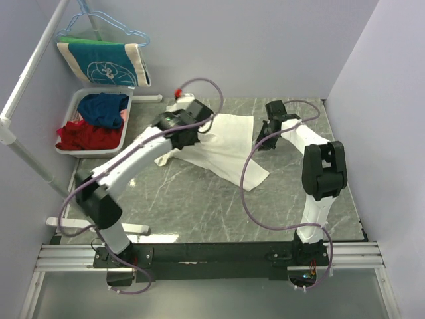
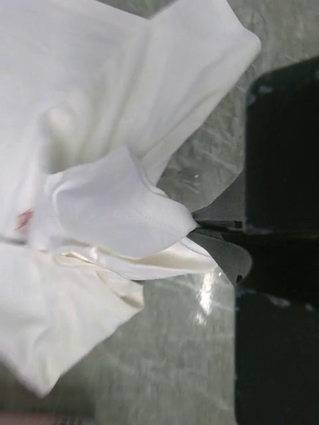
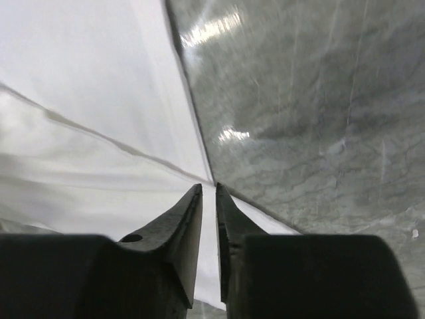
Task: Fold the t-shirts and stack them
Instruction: Flatten the tshirt out
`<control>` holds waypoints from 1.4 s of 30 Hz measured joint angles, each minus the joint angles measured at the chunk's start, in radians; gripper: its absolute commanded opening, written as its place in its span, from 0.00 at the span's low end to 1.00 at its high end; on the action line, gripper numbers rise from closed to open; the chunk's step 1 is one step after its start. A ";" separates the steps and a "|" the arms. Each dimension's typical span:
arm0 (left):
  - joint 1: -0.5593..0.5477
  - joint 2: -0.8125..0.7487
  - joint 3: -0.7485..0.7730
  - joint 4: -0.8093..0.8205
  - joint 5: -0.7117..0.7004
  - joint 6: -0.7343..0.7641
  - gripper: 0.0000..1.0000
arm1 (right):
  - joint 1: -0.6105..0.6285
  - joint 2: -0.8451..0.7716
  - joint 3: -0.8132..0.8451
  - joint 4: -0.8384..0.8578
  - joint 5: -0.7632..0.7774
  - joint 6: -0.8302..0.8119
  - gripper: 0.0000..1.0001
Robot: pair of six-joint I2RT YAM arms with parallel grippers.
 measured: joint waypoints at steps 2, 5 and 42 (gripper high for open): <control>0.007 -0.064 0.038 -0.029 -0.074 -0.001 0.01 | -0.002 0.000 0.024 0.000 0.002 -0.004 0.25; 0.013 -0.131 0.073 -0.087 -0.178 -0.011 0.01 | -0.002 -0.003 0.023 -0.008 0.001 -0.010 0.29; 0.171 -0.241 -0.035 -0.145 -0.363 -0.011 0.01 | 0.065 -0.061 -0.179 -0.106 0.179 0.085 0.44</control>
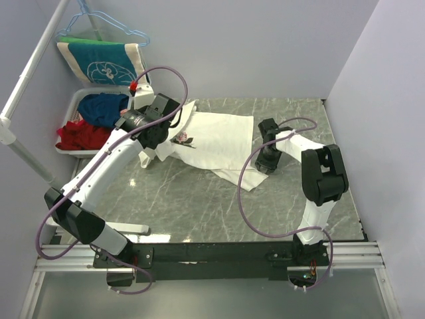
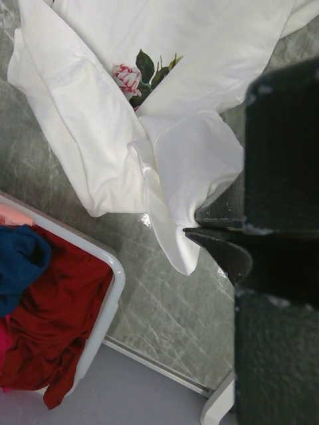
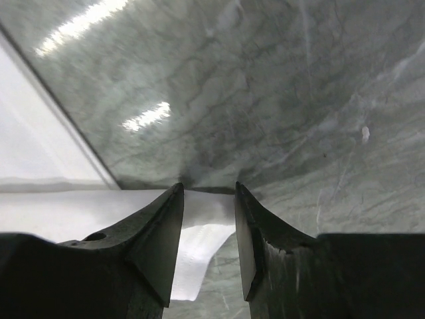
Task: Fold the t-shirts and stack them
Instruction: Flatten the tshirt out
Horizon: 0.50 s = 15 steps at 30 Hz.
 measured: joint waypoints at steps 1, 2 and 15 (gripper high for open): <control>0.001 0.001 -0.001 0.007 0.004 0.006 0.01 | 0.001 0.000 -0.008 0.000 0.003 0.002 0.44; 0.002 0.002 -0.003 0.013 0.007 0.011 0.01 | 0.002 -0.001 -0.014 -0.003 0.005 0.004 0.44; 0.018 0.051 -0.042 0.080 0.048 0.058 0.01 | 0.008 -0.145 -0.047 -0.025 0.031 0.007 0.45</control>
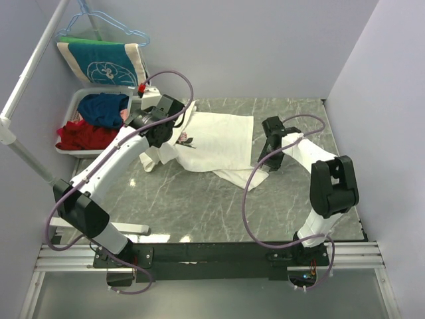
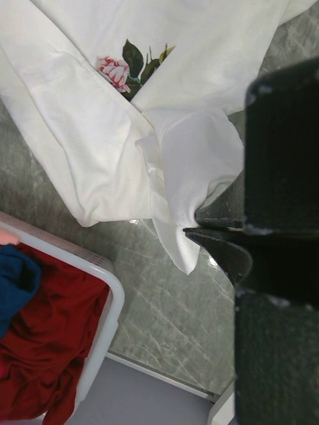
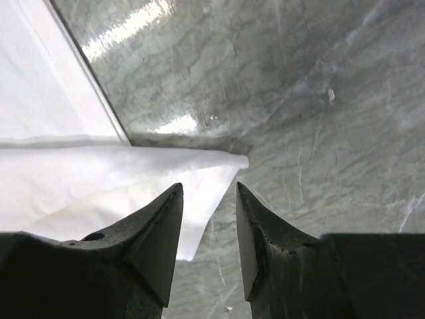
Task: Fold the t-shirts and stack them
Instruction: Flatten the tshirt out
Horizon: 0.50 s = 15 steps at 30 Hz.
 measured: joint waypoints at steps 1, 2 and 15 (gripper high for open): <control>0.001 0.004 -0.004 0.003 0.001 0.002 0.01 | 0.000 -0.008 -0.006 0.000 0.000 0.002 0.45; 0.002 0.008 -0.009 0.005 0.005 0.005 0.01 | 0.002 -0.014 -0.015 0.001 0.000 0.003 0.45; 0.021 0.010 -0.047 0.046 0.043 0.029 0.01 | 0.002 0.083 -0.039 0.013 -0.011 0.009 0.46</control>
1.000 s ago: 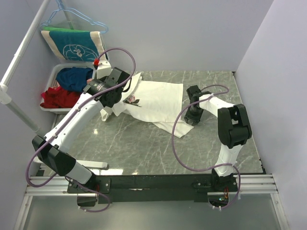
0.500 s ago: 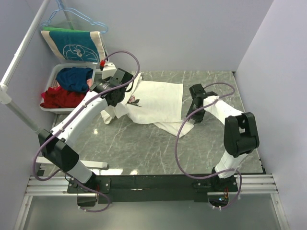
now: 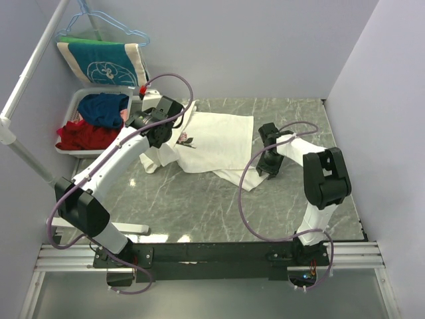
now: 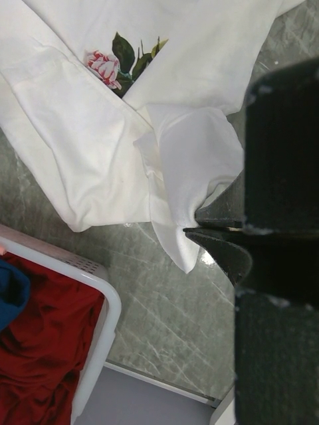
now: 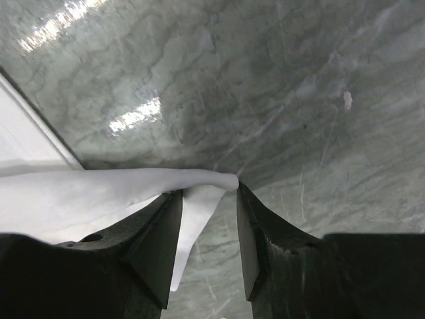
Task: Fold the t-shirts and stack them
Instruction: Flatten the tshirt out
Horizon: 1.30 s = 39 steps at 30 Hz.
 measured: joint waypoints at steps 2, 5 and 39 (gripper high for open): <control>0.005 0.000 -0.006 0.000 0.003 0.003 0.01 | 0.000 0.024 0.019 -0.006 0.000 -0.003 0.46; 0.009 0.000 -0.013 0.002 0.008 0.005 0.01 | 0.000 0.039 0.045 -0.002 0.008 -0.004 0.47; 0.091 -0.035 -0.052 0.042 0.044 0.063 0.01 | -0.036 0.036 0.112 -0.025 -0.040 -0.058 0.00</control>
